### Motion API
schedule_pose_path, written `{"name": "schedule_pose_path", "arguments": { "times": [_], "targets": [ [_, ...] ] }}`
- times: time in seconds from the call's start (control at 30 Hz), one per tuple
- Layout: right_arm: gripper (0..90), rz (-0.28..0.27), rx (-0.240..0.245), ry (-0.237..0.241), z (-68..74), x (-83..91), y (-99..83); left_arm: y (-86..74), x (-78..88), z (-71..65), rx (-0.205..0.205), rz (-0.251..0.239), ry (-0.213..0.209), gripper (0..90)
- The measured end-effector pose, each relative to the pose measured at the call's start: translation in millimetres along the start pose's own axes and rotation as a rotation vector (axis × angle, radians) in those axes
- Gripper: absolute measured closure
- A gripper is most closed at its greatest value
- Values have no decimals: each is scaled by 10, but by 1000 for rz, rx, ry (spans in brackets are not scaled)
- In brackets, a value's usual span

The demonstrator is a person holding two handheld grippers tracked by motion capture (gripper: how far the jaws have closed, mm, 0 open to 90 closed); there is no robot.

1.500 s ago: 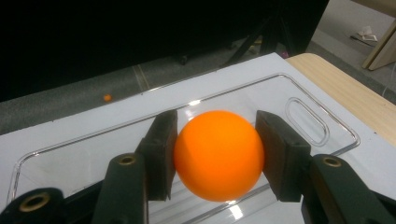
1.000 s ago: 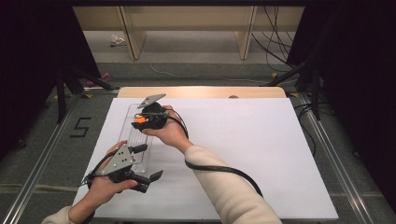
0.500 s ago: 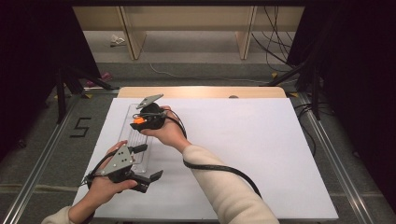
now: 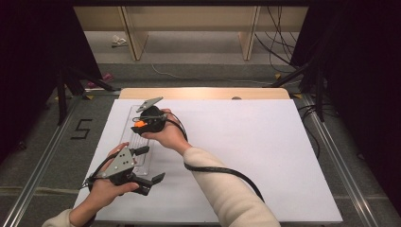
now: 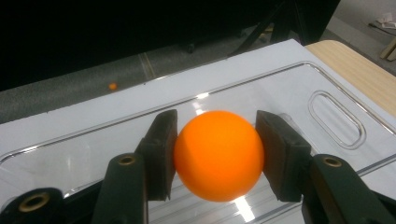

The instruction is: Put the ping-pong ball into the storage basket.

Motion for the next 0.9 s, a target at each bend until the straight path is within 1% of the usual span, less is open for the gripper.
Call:
{"name": "schedule_pose_path", "arguments": {
  "times": [0.4,0.77,0.83,0.9],
  "targets": [
    [514,12,6,3,7,-60,-24,1,0,-1,0,0,0,2],
    [509,14,-1,3,-5,-94,-29,2,0,-3,-1,0,-2,1],
    [462,9,-8,3,-7,-100,-28,2,0,-4,0,0,-2,1],
    [415,4,-24,2,-10,-106,-28,2,0,-3,1,0,-2,2]
  ]
}}
Point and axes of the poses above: each handheld gripper's, and its own axes: x roughly backward along the jaws, y roughly out of its top, z roughly to its left, the point moved 1 cm from there along -x, roughly forward along the jaws, and after that the axes turned 7 degrees about -z, right-handed, at the moved point
